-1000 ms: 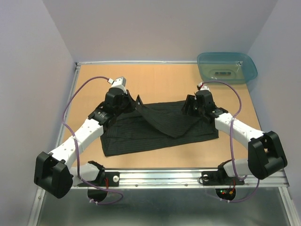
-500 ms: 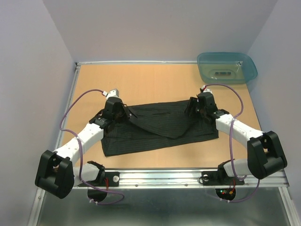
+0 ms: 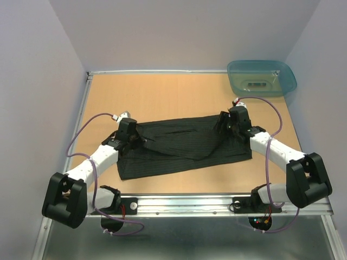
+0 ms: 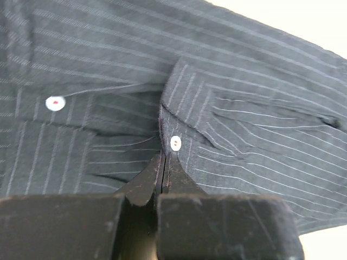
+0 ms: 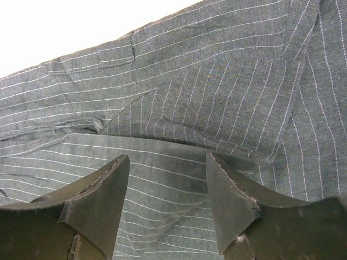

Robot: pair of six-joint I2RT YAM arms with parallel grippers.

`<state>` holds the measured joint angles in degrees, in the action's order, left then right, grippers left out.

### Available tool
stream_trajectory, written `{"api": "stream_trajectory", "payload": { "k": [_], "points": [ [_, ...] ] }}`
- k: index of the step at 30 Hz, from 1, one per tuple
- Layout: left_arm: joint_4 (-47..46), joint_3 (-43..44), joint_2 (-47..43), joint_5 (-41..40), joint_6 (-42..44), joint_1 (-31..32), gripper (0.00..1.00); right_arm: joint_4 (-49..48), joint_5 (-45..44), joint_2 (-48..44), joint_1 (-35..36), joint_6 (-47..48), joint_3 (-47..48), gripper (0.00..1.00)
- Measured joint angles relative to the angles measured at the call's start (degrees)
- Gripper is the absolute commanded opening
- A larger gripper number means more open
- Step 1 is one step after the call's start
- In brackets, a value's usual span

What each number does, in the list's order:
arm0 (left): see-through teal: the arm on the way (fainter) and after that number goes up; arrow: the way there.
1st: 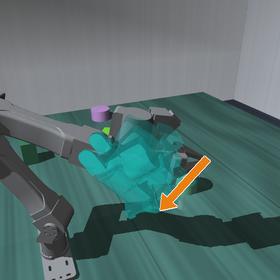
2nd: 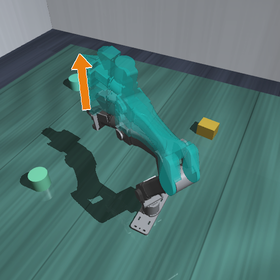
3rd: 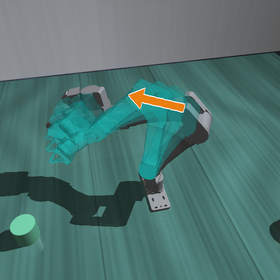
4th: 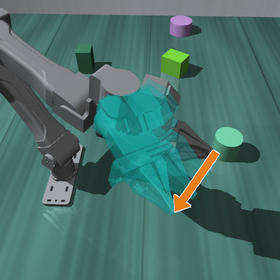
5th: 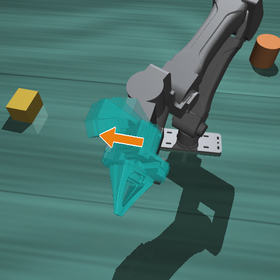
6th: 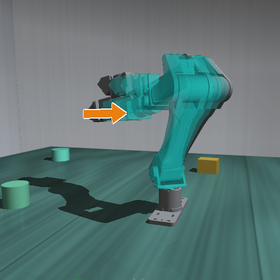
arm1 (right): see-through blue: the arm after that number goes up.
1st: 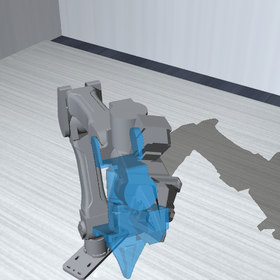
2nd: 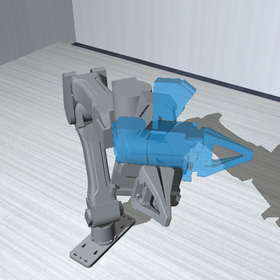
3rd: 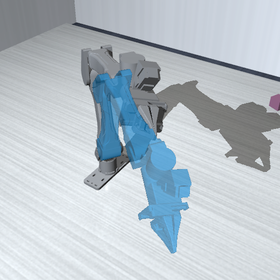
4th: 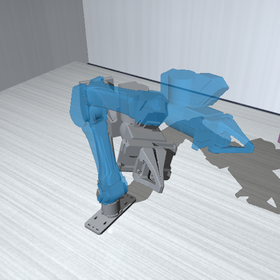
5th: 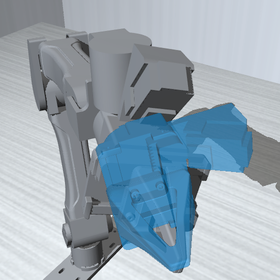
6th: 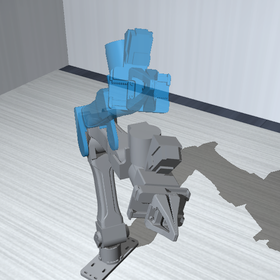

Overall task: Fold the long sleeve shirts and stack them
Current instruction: Fold the shirt

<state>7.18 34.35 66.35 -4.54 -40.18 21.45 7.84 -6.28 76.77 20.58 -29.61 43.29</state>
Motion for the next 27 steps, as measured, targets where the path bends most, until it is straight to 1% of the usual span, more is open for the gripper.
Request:
{"api": "stream_trajectory", "payload": {
  "k": [12, 19, 27],
  "points": [
    [-0.7, -5.6, -2.6, 0.8, -1.3, -5.6, 0.00, 0.8, 0.3, -2.1, -0.3, 0.3, 0.0, 0.64],
    [-1.4, -7.8, -3.3, 1.5, -2.1, -6.6, 0.00, 0.8, 1.5, -3.3, -0.3, 0.9, 0.0, 0.64],
    [-1.5, -7.9, -4.0, 2.3, -1.5, -7.3, 0.00, 0.8, 0.8, -3.3, -0.3, 0.5, 0.0, 0.64]
  ]
}}
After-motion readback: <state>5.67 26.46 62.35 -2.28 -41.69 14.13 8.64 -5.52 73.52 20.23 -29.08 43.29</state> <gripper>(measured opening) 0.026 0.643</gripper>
